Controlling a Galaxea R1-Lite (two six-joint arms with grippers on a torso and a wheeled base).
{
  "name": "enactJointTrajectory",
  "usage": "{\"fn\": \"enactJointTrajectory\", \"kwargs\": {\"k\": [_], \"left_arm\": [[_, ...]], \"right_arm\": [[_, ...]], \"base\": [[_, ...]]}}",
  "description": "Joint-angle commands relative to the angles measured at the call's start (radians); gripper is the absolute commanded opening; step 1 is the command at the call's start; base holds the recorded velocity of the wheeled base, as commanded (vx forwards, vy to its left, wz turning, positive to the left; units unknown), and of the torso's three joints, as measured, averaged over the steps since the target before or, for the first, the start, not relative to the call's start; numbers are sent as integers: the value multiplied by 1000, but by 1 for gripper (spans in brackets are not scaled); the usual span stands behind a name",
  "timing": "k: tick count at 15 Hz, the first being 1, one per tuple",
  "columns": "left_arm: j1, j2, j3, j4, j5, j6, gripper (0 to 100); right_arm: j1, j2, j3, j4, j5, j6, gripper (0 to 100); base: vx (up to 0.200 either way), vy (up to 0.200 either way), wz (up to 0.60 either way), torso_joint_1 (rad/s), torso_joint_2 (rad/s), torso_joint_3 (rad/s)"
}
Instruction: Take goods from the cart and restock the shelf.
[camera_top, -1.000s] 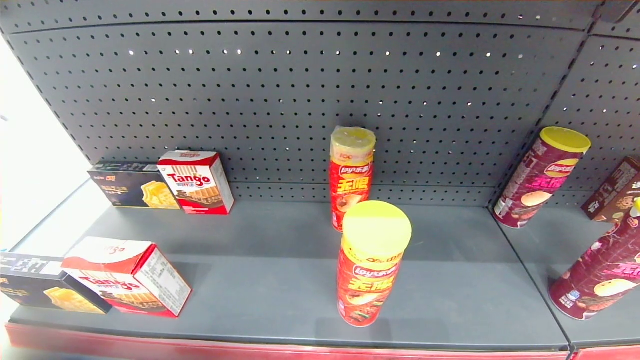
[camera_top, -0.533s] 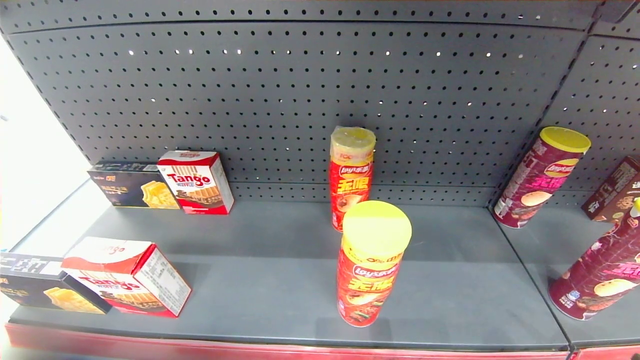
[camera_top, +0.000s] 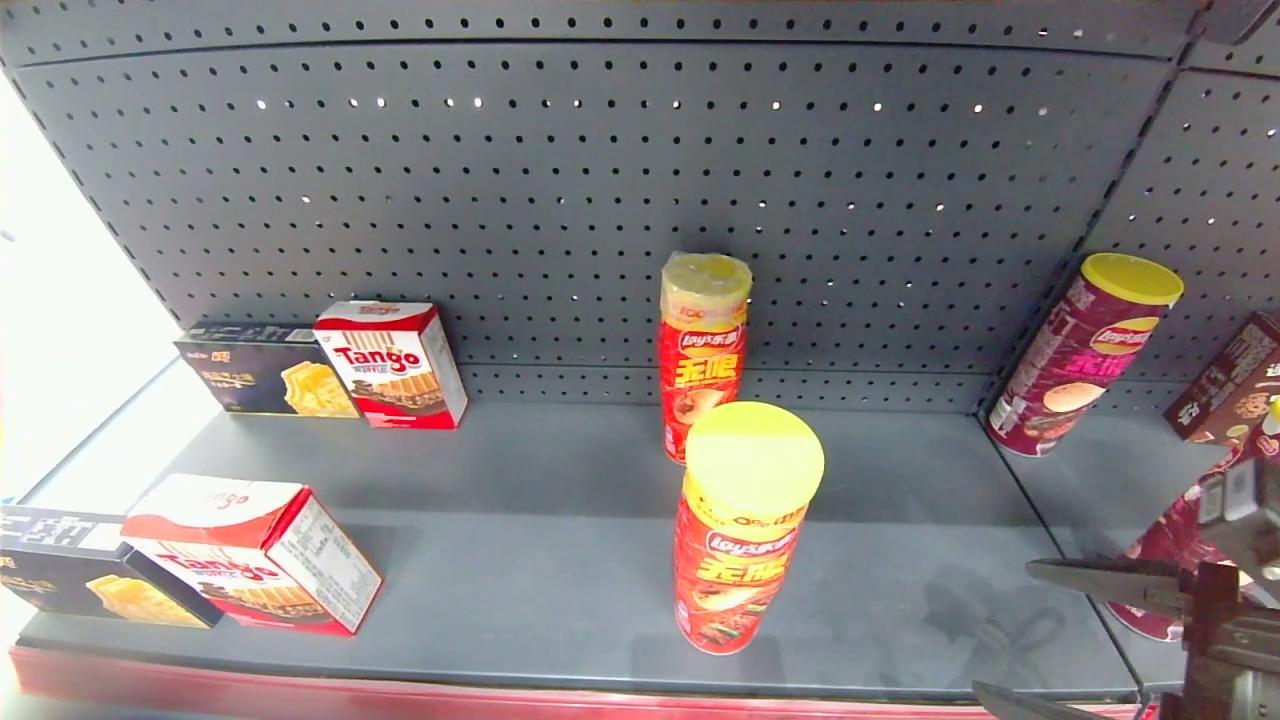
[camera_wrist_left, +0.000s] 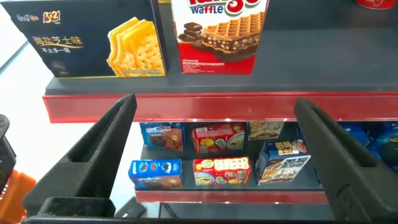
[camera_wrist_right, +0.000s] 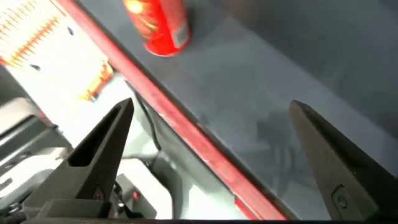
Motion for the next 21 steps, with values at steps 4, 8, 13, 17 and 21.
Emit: {"fn": "enactJointTrajectory", "kwargs": {"k": [4, 8, 13, 17, 21], "left_arm": [[0, 3, 0, 0, -1, -1, 100], [1, 3, 2, -1, -4, -6, 100], [1, 3, 2, -3, -3, -6, 100], [1, 3, 2, -3, -3, -7, 100], [1, 3, 2, -3, -3, -7, 100]], "right_arm": [[5, 187, -80, -1, -20, 0, 100], [5, 302, -169, -1, -26, -1, 100], [9, 392, -236, -17, -43, -1, 100], [19, 447, -291, -17, -43, -4, 100], [25, 492, -330, -32, -45, -4, 100]], "base": [[0, 0, 0, 0, 0, 0], [0, 0, 0, 0, 0, 0], [0, 0, 0, 0, 0, 0], [0, 0, 0, 0, 0, 0], [0, 0, 0, 0, 0, 0]]}}
